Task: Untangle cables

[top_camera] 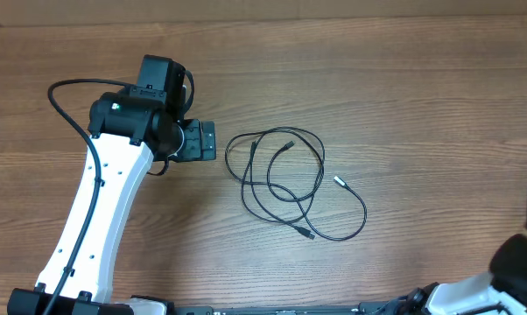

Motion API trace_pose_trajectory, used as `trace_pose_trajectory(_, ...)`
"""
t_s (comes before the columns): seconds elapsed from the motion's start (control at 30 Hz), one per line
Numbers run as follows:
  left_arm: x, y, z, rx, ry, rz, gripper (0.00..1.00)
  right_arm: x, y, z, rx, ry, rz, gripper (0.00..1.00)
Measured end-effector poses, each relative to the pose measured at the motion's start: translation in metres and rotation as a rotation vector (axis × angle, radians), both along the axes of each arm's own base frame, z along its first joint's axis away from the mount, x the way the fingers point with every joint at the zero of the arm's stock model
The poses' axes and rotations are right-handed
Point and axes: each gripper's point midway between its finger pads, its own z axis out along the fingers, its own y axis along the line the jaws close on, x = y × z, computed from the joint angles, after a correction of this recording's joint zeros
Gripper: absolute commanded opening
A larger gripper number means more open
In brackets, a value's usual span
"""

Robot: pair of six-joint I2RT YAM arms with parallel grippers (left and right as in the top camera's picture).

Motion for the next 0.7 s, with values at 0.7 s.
trace_pose_trajectory(0.7, 0.000, 0.000, 0.000, 0.000, 0.000, 0.000, 1.00, -0.065, -0.051, -0.277, 0.688, 0.078, -0.365, 0.24)
